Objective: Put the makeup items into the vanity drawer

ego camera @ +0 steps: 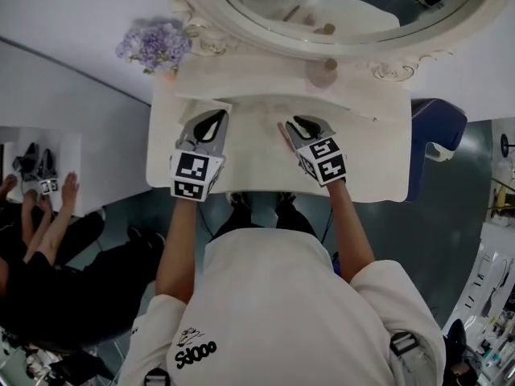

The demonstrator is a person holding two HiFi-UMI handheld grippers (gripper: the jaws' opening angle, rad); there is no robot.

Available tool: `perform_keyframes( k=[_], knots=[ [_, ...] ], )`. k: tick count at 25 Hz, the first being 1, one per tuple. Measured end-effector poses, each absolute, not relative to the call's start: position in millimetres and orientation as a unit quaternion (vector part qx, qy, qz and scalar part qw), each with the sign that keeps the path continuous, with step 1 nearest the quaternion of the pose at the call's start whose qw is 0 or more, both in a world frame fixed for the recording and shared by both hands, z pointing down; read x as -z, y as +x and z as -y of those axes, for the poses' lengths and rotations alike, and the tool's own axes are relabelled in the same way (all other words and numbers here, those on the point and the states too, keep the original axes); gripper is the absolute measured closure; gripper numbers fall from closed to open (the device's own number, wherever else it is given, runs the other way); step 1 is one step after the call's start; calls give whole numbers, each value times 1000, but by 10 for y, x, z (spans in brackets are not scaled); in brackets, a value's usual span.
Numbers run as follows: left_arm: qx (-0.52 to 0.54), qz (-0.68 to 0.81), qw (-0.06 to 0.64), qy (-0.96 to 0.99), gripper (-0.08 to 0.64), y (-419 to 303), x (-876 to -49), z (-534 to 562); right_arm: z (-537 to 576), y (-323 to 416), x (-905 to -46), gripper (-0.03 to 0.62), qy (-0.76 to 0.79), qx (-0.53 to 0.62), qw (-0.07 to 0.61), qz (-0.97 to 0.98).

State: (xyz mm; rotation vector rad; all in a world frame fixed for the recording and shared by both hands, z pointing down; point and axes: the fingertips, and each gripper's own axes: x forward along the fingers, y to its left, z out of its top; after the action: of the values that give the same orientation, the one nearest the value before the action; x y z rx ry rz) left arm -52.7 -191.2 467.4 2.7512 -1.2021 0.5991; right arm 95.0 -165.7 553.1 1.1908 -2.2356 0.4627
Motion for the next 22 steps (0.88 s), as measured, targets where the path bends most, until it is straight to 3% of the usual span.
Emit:
perform_keyframes(
  k=[12, 22],
  knots=[
    [-232, 404, 97, 880, 540, -535, -5225, 1679, 1419, 970, -6611, 488, 409, -235, 370, 800],
    [-241, 413, 107, 872, 540, -618, -5338, 1578, 1380, 1027, -6890, 508, 415, -259, 378, 786]
  ],
)
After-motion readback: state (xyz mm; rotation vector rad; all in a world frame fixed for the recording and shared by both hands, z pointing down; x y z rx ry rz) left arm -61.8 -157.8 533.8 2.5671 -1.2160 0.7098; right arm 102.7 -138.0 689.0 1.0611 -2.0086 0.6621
